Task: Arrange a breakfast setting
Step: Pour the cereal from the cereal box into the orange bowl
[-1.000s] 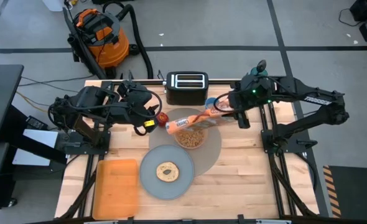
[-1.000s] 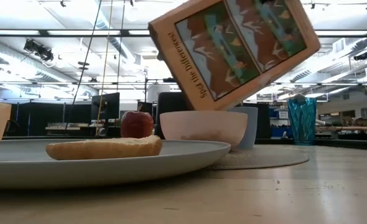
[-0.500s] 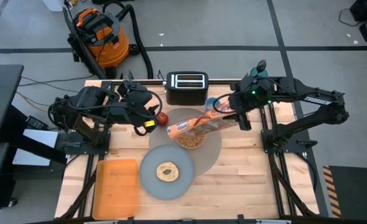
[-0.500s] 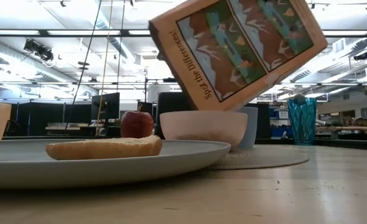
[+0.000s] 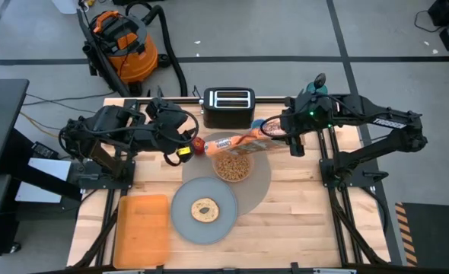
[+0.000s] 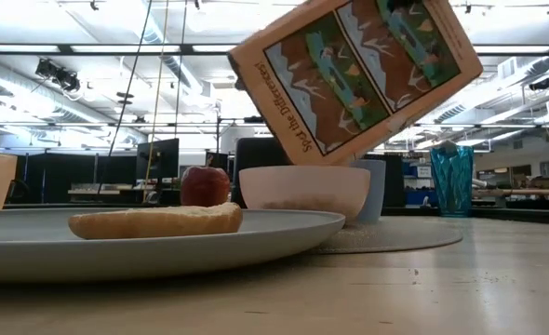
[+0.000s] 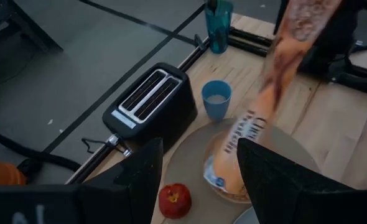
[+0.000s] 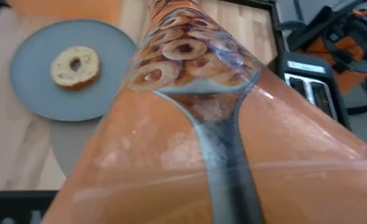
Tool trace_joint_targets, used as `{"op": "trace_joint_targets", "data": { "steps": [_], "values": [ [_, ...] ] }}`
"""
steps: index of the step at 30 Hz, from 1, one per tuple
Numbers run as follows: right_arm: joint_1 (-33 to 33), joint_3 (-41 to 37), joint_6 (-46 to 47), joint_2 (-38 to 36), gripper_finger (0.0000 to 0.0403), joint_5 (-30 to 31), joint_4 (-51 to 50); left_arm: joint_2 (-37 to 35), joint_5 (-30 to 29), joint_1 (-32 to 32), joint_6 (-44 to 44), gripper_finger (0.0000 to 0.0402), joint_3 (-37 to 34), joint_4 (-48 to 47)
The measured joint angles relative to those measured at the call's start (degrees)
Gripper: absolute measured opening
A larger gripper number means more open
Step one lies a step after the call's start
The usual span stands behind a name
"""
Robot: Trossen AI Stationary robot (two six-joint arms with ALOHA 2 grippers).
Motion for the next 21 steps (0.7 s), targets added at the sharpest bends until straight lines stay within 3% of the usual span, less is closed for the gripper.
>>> {"op": "trace_joint_targets", "data": {
  "steps": [6, 13, 21],
  "values": [
    [0.6, 0.0, 3.5, -1.3, 0.0212, -0.1, -2.8, -0.2, -0.2, -3.1, 1.1, 0.0215, 0.0, 2.3],
    [2.8, -0.5, 7.6, -5.8, 0.0212, -2.2, -3.4, -0.2, -4.4, -8.7, -2.1, 0.0215, 0.0, 3.9],
    [3.0, -11.9, 12.5, -15.2, 0.0211, -2.7, 2.7, -0.2, -6.8, -11.6, -2.7, 0.0215, 0.0, 9.1]
  ]
}}
